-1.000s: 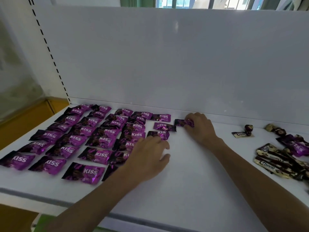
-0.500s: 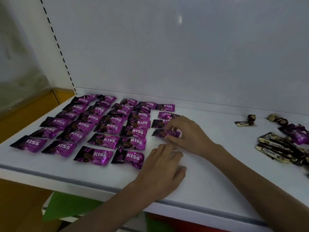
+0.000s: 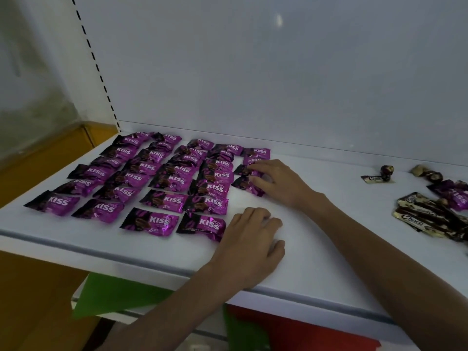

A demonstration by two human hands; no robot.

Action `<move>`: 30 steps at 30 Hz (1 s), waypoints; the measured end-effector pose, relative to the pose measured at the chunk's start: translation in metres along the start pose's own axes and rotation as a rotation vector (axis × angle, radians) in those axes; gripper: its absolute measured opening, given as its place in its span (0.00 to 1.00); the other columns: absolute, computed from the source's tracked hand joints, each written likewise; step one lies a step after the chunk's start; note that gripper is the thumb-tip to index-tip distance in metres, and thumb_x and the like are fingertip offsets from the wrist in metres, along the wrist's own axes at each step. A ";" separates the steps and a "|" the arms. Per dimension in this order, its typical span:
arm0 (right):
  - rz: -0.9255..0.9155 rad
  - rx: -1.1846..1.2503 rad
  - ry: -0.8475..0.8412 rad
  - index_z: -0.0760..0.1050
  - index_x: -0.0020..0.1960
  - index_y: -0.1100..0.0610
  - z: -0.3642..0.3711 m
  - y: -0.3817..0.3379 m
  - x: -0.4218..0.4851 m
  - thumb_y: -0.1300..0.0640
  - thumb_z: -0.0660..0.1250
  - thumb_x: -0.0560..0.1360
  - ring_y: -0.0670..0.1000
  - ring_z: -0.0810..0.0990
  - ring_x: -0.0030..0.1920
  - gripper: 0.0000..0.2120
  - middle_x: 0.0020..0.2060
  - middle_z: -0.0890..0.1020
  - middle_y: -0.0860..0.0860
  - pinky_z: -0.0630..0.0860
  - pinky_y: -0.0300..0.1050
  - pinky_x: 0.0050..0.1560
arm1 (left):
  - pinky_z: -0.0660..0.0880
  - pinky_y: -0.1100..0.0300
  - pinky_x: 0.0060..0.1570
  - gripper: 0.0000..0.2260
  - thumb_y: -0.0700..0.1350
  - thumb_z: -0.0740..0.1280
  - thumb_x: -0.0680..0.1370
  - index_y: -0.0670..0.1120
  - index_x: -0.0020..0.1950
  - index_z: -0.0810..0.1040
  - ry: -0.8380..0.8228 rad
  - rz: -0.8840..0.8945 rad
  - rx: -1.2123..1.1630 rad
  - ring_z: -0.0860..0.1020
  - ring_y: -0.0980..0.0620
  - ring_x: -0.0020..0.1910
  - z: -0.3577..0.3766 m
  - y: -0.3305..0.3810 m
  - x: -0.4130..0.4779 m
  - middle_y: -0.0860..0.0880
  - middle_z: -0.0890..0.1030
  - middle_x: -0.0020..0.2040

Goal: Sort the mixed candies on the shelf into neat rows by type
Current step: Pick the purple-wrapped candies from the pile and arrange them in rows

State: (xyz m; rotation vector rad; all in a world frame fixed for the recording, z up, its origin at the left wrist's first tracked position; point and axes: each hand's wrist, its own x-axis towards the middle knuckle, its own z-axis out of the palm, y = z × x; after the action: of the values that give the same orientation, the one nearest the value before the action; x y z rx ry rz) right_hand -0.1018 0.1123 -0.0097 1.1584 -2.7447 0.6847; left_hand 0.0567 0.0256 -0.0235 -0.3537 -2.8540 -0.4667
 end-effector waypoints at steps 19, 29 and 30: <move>0.060 0.020 0.260 0.69 0.67 0.53 -0.062 0.053 -0.048 0.52 0.60 0.78 0.53 0.66 0.67 0.18 0.66 0.72 0.53 0.62 0.48 0.68 | 0.68 0.53 0.55 0.20 0.52 0.57 0.74 0.46 0.61 0.76 0.074 0.124 -0.025 0.74 0.46 0.56 -0.007 0.046 0.062 0.46 0.77 0.58; 0.413 -0.103 0.376 0.76 0.60 0.56 -0.170 0.156 -0.210 0.59 0.63 0.75 0.53 0.74 0.58 0.14 0.56 0.79 0.53 0.64 0.39 0.56 | 0.63 0.60 0.57 0.16 0.49 0.61 0.77 0.50 0.65 0.71 -0.043 0.313 -0.128 0.69 0.50 0.60 0.047 0.183 0.136 0.51 0.73 0.62; 0.435 -0.112 0.393 0.77 0.58 0.56 -0.180 0.164 -0.228 0.59 0.64 0.75 0.53 0.76 0.55 0.12 0.53 0.81 0.53 0.66 0.39 0.54 | 0.63 0.60 0.56 0.16 0.48 0.61 0.77 0.50 0.65 0.71 -0.059 0.325 -0.139 0.69 0.50 0.59 0.053 0.194 0.146 0.50 0.73 0.61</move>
State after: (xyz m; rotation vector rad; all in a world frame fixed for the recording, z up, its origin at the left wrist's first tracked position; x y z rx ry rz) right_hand -0.0711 0.4418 0.0347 0.3491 -2.6532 0.6945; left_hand -0.0380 0.2511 0.0198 -0.8522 -2.7492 -0.5966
